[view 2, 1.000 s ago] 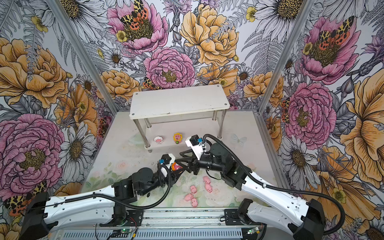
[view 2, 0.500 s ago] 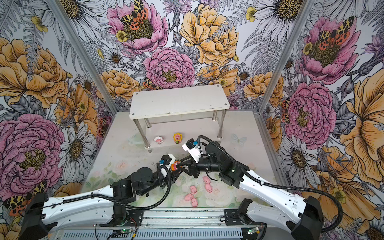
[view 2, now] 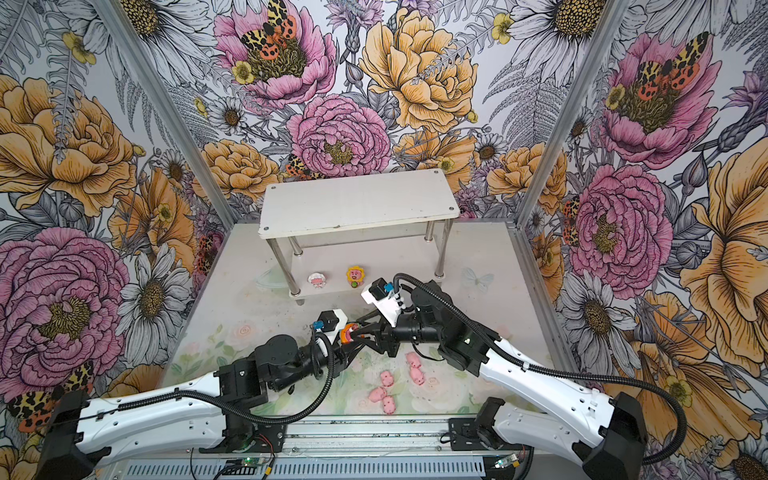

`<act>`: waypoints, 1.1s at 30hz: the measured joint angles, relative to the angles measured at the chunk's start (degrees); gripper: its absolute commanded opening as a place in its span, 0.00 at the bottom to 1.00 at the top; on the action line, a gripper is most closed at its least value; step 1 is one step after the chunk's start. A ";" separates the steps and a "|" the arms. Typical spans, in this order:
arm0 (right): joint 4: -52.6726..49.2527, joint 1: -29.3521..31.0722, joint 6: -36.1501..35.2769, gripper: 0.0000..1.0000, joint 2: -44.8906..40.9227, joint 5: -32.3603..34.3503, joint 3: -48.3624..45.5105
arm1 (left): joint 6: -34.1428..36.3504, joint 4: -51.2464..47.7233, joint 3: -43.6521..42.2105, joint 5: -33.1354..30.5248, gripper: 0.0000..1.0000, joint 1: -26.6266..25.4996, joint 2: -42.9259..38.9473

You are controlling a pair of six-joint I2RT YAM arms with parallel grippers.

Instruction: Place and organize the plastic toys onto the shelf

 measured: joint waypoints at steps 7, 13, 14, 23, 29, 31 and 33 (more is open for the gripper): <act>-0.17 0.02 -0.39 0.40 0.00 0.00 0.11 | -0.09 0.90 -0.55 1.11 0.02 0.24 0.00; -0.66 0.11 -1.44 0.35 0.00 -1.09 0.57 | -0.31 1.62 -1.14 1.64 0.02 0.31 0.00; -0.74 0.11 -1.42 0.36 0.00 -1.09 0.61 | -0.39 1.81 -1.25 1.66 0.02 0.33 -0.02; -0.55 0.07 -2.34 0.14 0.39 -2.62 1.09 | -0.61 2.12 -2.29 2.82 0.03 0.74 -1.29; -0.37 0.07 -2.93 0.02 0.70 -2.84 1.14 | -0.98 2.51 -2.80 3.19 0.48 1.09 -1.66; -0.24 0.07 -3.48 0.00 0.70 -2.80 1.14 | -1.07 2.75 -2.82 3.32 0.78 1.11 -1.66; -0.44 0.07 -4.63 0.00 0.70 -2.29 1.14 | -1.42 3.39 -2.91 3.34 0.99 1.38 -1.70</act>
